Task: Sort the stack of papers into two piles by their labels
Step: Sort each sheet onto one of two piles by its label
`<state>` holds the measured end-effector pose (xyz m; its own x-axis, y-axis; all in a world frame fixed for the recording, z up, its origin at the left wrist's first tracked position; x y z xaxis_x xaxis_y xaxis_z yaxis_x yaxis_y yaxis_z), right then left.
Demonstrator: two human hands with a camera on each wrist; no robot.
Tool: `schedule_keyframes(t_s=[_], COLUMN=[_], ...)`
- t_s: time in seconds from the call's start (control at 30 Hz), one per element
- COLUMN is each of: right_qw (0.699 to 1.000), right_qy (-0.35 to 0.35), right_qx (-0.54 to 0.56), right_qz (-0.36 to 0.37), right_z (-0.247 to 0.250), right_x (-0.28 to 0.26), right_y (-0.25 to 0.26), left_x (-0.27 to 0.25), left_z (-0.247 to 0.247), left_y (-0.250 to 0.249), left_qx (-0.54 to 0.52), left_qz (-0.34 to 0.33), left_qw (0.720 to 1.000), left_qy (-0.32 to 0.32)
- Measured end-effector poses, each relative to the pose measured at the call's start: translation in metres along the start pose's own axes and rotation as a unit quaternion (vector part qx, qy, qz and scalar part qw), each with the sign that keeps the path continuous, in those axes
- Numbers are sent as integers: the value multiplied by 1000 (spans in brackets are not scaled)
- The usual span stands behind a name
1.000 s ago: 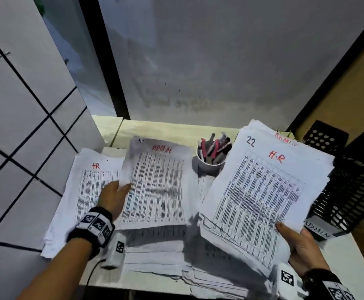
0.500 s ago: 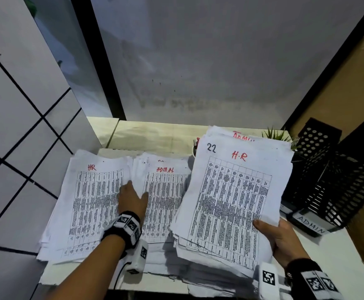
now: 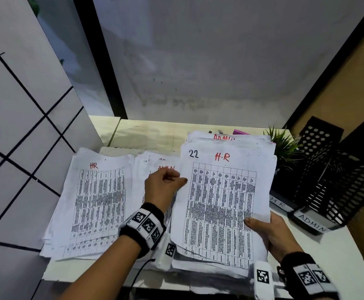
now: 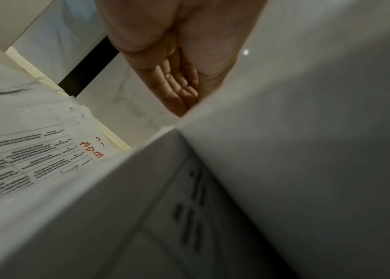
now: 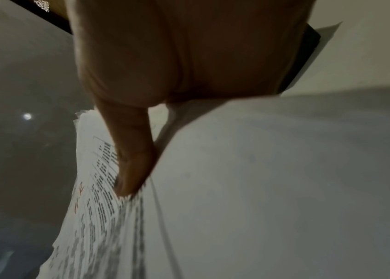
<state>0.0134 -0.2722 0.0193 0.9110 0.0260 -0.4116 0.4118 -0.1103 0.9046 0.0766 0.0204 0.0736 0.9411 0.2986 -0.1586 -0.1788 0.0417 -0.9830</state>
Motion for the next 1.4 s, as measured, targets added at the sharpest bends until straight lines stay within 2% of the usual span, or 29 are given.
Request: schedule_keyframes(t_s=[0.2,0.3,0.4,0.5,0.6,0.63,0.77,0.83,0.9,1.0,1.07,1.17,1.3,1.4], right_qw=[1000,1000,1000,1000,1000,1000,1000,1000,999,998,999,1000,1000,1000], right_qy=[4,7,10,9,10,5,-2,-6,-16,-43,-31,-21,-27,-27], right_qx=[-5,-4,-10,-9,-6,-5,-4,-18,-41,-40,-39,-17,-15,-3], right_qz=[-3,-4,-3,-2,-3,-3,-9,-8,-3,2,-9,-12,-1,-5], right_z=[-6,-8,-9,-8,-8,-7,-6,-7,-7,-5,-6,-9,-8,-10], right_x=[-2,-3,-2,-3,-3,-3,-3,-4,-2,-3,-4,-9,-8,-8], right_y=[2,3,4,5,4,3,0,0,0,2,2,6,1,2], left_x=[-9,-17,-24,-36,-50,-53,-67,-63,-54,-39,-34,-32,-34,-38], left_z=[3,4,8,8,5,3,-7,-9,-8,-2,2,3,4,3], left_y=[4,4,0,-6,-9,-9,-5,3,8,11,12,18,15,12], left_qx=[-24,-44,-44,-48,-28,-24,-57,-62,-65,22,38,-4,-6,-3], left_qz=[-25,-58,-131,-212,-252,-238,-102,-48,-10,-14,-14,16,-9,-35], left_qw=[999,997,990,976,966,968,979,987,995,999,997,997,995,994], left_qy=[-14,-17,-19,14,55,75,167,139,73,-19,-59,-71,-101,-100])
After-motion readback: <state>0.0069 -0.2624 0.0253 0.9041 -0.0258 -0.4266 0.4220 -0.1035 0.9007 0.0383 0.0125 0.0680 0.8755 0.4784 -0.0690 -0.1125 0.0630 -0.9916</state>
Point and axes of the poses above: each hand's wrist, its own x-axis towards the middle knuckle, its own z-axis out of the back of the hand, y = z × x, the point moved 5 cm from there along x, towards the middle knuckle, and after that the axes turned 5 degrees about -x, right-handed, at the moved point
